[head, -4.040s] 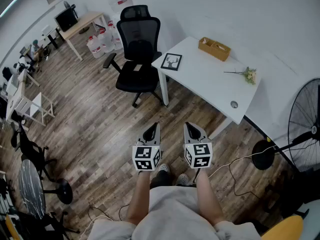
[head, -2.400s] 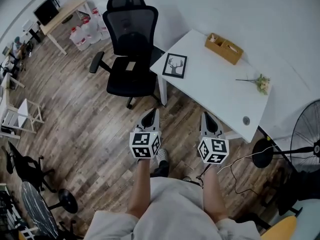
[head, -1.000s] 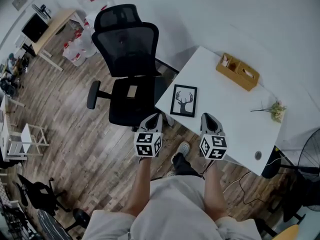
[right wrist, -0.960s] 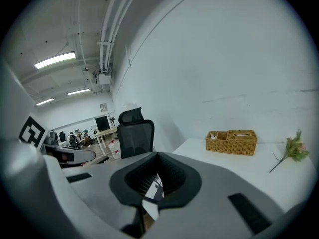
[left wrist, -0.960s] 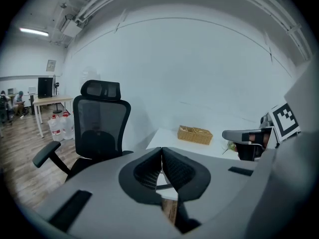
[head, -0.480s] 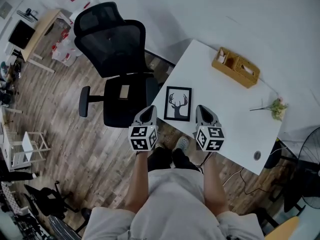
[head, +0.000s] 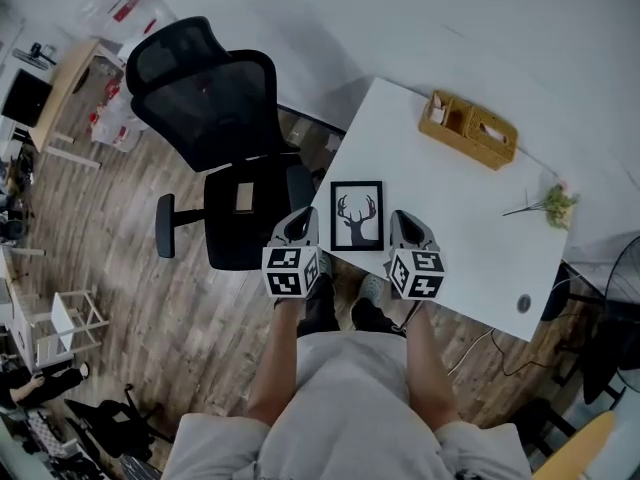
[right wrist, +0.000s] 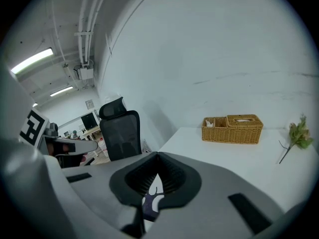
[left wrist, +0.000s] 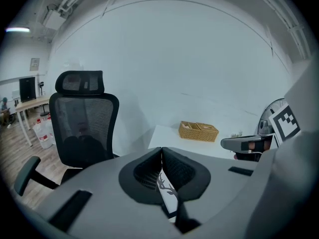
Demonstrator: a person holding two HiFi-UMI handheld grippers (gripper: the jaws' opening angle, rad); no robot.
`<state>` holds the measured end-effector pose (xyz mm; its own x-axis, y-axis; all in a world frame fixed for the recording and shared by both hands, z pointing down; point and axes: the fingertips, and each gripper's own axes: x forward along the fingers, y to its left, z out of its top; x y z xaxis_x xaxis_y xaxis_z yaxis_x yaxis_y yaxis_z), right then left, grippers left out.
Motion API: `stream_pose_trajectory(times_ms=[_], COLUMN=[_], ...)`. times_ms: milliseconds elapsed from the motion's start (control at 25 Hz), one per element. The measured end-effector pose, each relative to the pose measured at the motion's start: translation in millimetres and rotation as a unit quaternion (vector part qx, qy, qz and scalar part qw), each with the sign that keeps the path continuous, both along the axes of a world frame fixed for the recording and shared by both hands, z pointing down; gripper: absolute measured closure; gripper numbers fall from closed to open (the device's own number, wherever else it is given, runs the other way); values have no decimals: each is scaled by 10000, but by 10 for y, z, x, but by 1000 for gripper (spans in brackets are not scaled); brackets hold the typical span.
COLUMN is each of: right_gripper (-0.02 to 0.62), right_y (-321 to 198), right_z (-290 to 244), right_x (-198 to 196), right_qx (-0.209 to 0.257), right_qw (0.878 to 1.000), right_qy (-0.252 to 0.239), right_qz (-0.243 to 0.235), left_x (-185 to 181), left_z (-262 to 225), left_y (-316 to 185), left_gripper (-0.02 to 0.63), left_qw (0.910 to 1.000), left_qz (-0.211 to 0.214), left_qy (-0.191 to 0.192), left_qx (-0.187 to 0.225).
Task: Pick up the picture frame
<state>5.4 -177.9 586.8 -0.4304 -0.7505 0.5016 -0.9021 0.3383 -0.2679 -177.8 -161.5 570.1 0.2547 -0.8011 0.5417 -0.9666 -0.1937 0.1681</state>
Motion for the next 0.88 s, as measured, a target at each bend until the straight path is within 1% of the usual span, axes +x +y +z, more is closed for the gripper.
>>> stream_pose_trajectory(times_ms=[120,280,360,400,480,520,600,640,760,880], right_gripper=[572,566,530,488,420,405,402,402,402,402], right_y=[-75,-178,-220,-239,-268,-276,-282,-281,-281,-252], right_z=[31,49,48,50,60,64,82,99,193,418], right_x=[-3,6,-3,-16,-41,-46,-55,-64,-93,-111], right_qx=[-20,-41,-42,-53,-89,-105,-140,-169,-275,-464], right_qw=[9999,9995,9995,9995,9995,9995,9994,9994,9991,9982], right_qy=[80,194,211,211,218,225,232,233,235,333], right_qz=[135,230,233,224,211,211,212,211,207,208], left_x=[37,59,77,84,100,108,118,118,118,115], left_z=[54,73,60,56,66,81,137,175,325,582], left_y=[-116,-228,-272,-292,-324,-333,-334,-326,-294,-236], left_gripper=[580,578,575,563,501,467,409,393,390,390], left_qw=[9999,9998,9998,9998,9998,9998,9996,9995,9987,9969], left_qz=[69,55,66,80,122,134,137,131,103,-48], left_qy=[-82,-157,-156,-147,-120,-113,-118,-127,-123,6], left_qx=[-58,-69,-48,-45,-71,-101,-206,-274,-479,-779])
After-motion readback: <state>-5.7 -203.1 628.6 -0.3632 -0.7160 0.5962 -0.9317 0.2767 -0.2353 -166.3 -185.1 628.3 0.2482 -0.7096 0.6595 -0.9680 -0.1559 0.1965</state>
